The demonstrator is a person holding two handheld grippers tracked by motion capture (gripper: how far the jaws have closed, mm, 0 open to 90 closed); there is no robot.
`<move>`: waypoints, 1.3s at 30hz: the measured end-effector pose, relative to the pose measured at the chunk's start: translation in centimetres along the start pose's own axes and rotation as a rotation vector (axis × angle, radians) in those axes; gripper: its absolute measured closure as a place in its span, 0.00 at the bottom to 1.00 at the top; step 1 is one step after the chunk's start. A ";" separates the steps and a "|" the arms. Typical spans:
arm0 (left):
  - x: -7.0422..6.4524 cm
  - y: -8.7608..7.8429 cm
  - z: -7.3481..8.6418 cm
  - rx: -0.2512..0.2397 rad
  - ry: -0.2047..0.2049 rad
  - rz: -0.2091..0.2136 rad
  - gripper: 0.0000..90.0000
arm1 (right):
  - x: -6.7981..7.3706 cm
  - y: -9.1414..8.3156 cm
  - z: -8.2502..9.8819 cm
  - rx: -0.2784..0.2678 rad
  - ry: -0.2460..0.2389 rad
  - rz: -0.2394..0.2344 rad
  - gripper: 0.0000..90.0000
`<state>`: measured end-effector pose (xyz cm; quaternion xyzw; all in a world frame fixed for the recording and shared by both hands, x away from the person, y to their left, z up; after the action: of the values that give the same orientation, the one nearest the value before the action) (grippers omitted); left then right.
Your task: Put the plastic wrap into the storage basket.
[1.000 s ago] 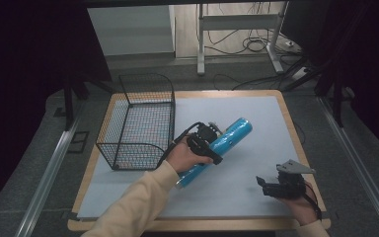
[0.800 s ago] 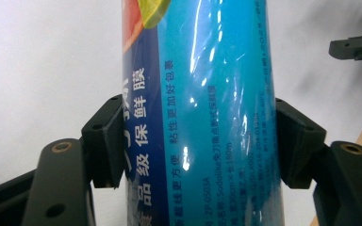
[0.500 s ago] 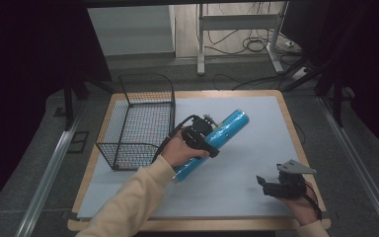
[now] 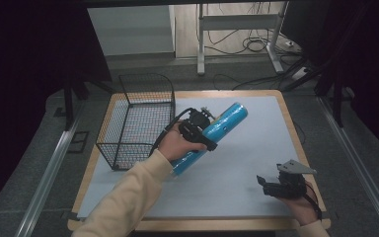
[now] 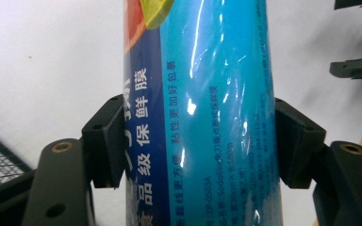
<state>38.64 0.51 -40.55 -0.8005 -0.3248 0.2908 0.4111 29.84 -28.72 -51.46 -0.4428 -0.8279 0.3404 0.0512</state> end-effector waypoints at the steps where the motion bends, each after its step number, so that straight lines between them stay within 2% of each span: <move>1: 0.1 -0.1 -0.1 -0.002 0.001 -0.002 0.35 | 0.0 0.0 0.0 0.000 0.000 0.001 0.16; 7: 0.2 -0.6 -0.7 -0.021 -0.009 0.000 0.35 | 0.0 -0.1 0.0 -0.003 0.004 0.005 0.16; 11: 0.4 -1.0 -1.0 -0.021 -0.001 -0.017 0.35 | -0.1 -0.1 0.0 -0.003 0.005 0.005 0.16; 21: 1.2 -2.1 -1.8 -0.050 -0.024 -0.018 0.35 | -0.1 0.0 0.0 0.000 0.006 0.003 0.16; 25: 1.6 -2.5 -2.3 -0.045 -0.031 -0.016 0.35 | -0.1 0.0 0.0 -0.002 0.006 0.004 0.16; 28: 1.9 -2.6 -2.6 -0.041 -0.027 -0.034 0.35 | -0.1 0.0 0.0 -0.001 0.003 0.004 0.16; 39: 3.0 -3.4 -3.8 -0.066 -0.045 -0.052 0.35 | -0.1 0.0 0.0 0.003 0.007 0.003 0.16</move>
<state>42.31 2.56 -36.45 -0.7982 -0.3640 0.2874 0.3845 29.86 -28.80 -51.46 -0.4452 -0.8265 0.3402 0.0541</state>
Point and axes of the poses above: each handheld gripper's, and its own axes: y roughly forward along the jaws, z roughly out of its underside, x roughly to its left, the point moved 2 cm from there along y, roughly forward along the jaws, and after that the axes turned 11 degrees about -y, right-handed, at the moved point
